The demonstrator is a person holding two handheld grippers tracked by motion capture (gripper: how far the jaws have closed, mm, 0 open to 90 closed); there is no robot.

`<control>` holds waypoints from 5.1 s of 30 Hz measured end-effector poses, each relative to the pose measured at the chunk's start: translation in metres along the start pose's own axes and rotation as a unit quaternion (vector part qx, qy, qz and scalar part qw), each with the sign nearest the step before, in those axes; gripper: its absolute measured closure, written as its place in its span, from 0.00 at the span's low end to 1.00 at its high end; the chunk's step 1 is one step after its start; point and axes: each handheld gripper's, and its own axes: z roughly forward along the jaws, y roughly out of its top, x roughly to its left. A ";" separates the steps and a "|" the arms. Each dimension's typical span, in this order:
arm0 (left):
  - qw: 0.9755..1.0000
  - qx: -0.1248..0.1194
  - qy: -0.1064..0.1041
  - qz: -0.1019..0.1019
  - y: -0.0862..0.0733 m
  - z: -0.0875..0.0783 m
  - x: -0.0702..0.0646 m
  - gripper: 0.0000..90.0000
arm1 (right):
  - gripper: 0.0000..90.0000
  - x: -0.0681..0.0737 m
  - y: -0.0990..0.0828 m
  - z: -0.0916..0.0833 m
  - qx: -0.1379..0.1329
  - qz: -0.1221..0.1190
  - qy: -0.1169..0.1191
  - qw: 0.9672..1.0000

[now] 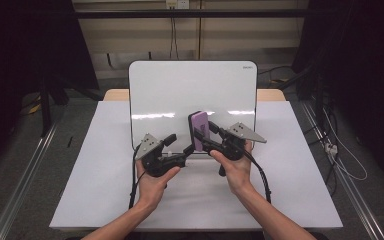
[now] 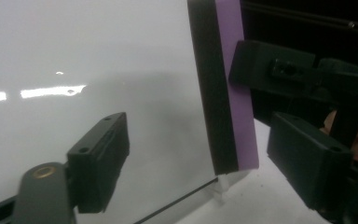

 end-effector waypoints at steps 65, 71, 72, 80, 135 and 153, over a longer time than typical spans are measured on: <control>0.992 0.075 0.015 0.105 0.020 -0.021 0.001 0.72 | 0.06 -0.032 -0.015 -0.057 0.059 -0.054 -0.051 0.996; 0.987 0.080 0.049 0.129 0.029 -0.038 0.012 0.72 | 0.05 -0.041 -0.019 -0.075 0.063 -0.072 -0.067 0.993; 0.987 0.080 0.053 0.131 0.030 -0.041 0.014 0.72 | 0.05 -0.043 -0.020 -0.077 0.063 -0.075 -0.073 0.992; 0.982 0.081 0.093 0.143 0.041 -0.064 0.030 0.72 | 0.07 -0.054 -0.024 -0.090 0.076 -0.094 -0.110 0.987; 0.929 0.177 0.226 0.233 0.015 -0.070 0.055 0.72 | 0.06 -0.073 -0.049 -0.134 0.102 -0.082 -0.140 0.982; 0.924 0.184 0.232 0.242 0.011 -0.051 0.055 0.71 | 0.06 -0.076 -0.049 -0.133 0.103 -0.077 -0.137 0.982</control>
